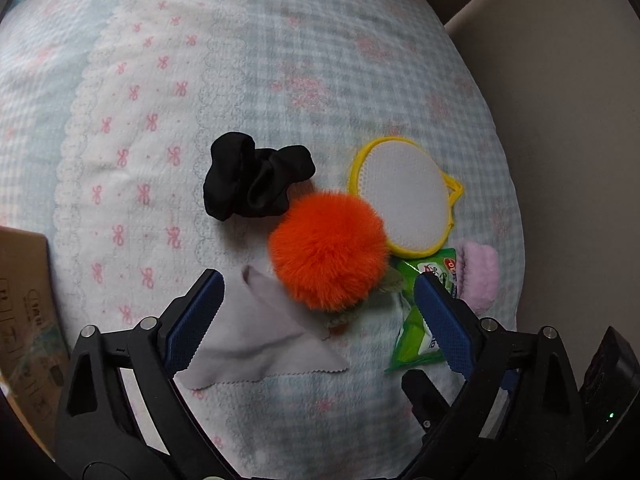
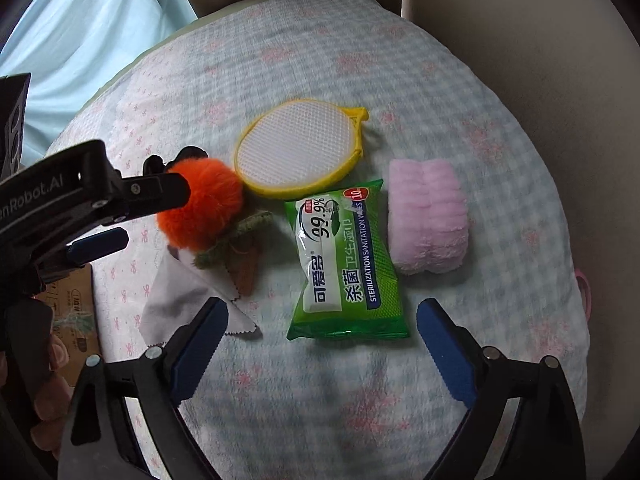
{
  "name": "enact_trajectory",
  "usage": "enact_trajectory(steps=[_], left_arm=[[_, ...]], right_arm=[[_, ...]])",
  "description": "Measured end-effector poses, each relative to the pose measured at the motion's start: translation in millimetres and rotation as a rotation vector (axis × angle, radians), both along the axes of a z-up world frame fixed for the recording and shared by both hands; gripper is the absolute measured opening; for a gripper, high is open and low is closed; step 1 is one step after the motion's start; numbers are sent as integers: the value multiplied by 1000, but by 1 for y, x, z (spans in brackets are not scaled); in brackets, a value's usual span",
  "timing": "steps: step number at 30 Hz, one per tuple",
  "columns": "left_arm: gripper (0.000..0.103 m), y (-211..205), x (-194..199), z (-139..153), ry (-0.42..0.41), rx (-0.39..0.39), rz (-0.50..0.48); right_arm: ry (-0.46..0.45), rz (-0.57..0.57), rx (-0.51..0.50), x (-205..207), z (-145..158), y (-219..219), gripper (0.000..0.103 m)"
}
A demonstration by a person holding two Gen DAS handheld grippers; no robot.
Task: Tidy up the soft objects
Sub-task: 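Grasp the orange pompom with the left tool while the right tool grasps the green wipes pack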
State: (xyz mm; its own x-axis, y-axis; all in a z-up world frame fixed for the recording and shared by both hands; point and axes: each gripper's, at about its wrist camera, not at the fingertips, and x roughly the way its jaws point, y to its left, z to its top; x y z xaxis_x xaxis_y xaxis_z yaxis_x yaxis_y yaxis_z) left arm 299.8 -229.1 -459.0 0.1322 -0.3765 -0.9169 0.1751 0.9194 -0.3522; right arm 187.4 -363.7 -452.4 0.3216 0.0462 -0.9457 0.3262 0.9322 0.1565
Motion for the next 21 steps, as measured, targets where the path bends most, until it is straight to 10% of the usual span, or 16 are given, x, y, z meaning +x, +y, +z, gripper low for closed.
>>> enact_trajectory(steps=[9, 21], left_arm=[[73, -13, 8, -42, 64, -33, 33], [33, -25, 15, -50, 59, -34, 57]], right_arm=[[36, -3, -49, 23, -38, -5, 89], [41, -50, -86, 43, -47, -2, 53]])
